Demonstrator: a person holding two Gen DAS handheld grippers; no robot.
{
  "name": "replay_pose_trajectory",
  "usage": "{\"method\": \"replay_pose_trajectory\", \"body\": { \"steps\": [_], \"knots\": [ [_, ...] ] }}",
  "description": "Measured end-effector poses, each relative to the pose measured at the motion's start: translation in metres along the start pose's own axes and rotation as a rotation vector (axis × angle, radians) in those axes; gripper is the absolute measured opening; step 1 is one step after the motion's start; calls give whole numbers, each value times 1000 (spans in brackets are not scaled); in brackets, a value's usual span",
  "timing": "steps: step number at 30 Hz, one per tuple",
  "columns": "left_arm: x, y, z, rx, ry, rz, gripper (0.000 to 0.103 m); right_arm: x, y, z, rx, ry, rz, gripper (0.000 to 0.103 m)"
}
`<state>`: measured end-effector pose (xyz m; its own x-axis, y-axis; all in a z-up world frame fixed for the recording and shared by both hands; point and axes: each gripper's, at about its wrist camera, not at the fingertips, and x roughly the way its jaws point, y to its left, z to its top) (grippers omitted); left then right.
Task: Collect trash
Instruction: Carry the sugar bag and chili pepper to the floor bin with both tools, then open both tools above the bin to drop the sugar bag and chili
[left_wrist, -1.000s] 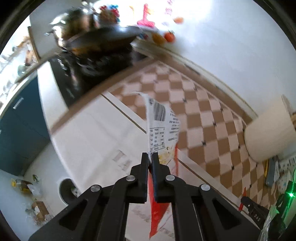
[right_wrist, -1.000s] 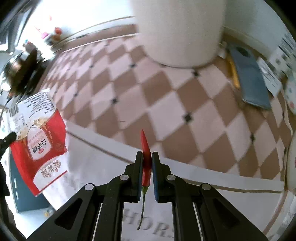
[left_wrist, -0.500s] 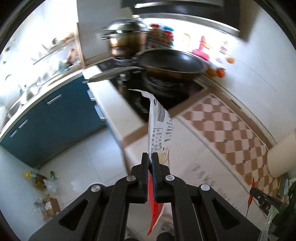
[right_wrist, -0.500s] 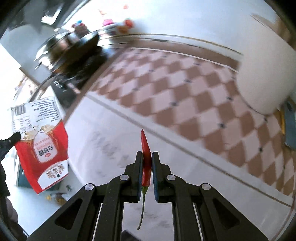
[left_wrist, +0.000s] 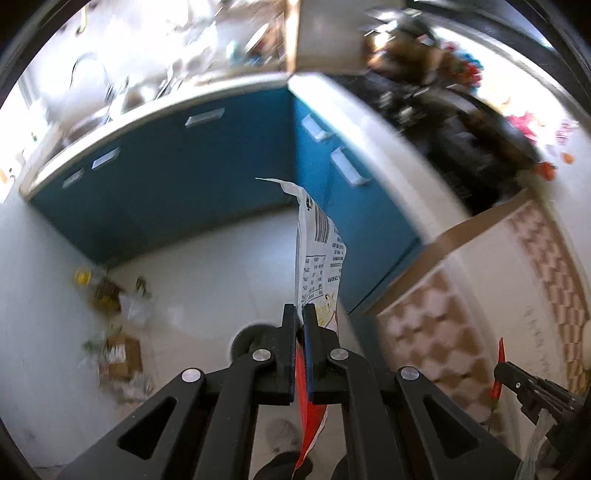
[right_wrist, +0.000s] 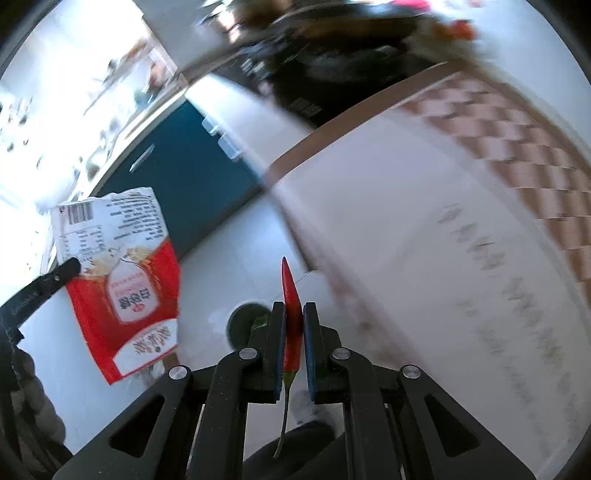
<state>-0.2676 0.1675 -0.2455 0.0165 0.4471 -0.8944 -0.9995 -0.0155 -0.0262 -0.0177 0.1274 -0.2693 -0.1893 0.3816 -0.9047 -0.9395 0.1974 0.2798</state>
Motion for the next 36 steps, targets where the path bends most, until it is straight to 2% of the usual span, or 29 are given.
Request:
{"method": "replay_pose_trajectory", "body": {
  "steps": [4, 9, 16, 19, 23, 26, 29, 31, 36],
  "knots": [
    [66, 47, -22, -52, 107, 38, 1, 64, 49, -15, -46, 78, 13, 10],
    [163, 92, -55, -149, 246, 38, 1, 171, 90, -38, -102, 212, 13, 10],
    [335, 149, -113, -395, 460, -94, 1, 326, 105, -73, -132, 360, 28, 10],
    [397, 159, -130, -430, 506, -114, 1, 399, 97, -87, -136, 413, 24, 10],
    [470, 167, -149, -439, 567, -132, 2, 475, 89, -100, -135, 464, 32, 10],
    [512, 173, -162, -436, 611, -129, 2, 526, 90, -109, -146, 489, 39, 10],
    [537, 174, -168, -407, 637, -107, 3, 574, 90, -116, -151, 513, 47, 10],
    [546, 175, -170, -391, 648, -102, 5, 603, 91, -119, -160, 525, 47, 10],
    [552, 177, -175, -367, 663, -93, 9, 644, 88, -121, -166, 545, 57, 10]
  ]
}}
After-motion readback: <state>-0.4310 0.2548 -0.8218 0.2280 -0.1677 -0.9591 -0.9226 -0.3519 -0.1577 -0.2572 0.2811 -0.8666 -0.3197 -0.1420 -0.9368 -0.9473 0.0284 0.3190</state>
